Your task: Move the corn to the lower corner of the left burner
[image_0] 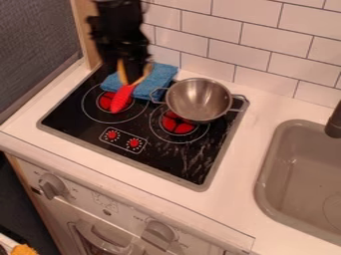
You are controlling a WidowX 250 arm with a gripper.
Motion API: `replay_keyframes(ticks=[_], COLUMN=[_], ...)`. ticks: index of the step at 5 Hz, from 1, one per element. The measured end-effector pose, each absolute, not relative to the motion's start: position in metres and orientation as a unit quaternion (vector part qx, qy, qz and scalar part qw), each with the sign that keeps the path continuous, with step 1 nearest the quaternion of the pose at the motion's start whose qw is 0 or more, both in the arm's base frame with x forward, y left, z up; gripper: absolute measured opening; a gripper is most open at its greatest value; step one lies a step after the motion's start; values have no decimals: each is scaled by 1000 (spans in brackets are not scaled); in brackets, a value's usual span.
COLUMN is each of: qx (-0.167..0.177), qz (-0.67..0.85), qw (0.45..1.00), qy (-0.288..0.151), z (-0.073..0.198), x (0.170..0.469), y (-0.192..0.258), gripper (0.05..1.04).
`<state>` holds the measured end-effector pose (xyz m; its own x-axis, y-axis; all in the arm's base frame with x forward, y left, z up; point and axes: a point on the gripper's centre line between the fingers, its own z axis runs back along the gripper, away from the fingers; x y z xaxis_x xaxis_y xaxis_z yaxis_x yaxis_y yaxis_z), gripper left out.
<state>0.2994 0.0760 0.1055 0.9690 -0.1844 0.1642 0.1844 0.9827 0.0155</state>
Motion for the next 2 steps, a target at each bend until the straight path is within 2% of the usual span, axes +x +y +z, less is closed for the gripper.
replay_keyframes(ticks=[1, 2], qx=[2, 2], qz=[-10, 15], qw=[998, 999], qy=[-57, -43], z=[90, 71], x=[262, 256], y=[129, 159], gripper=[593, 593])
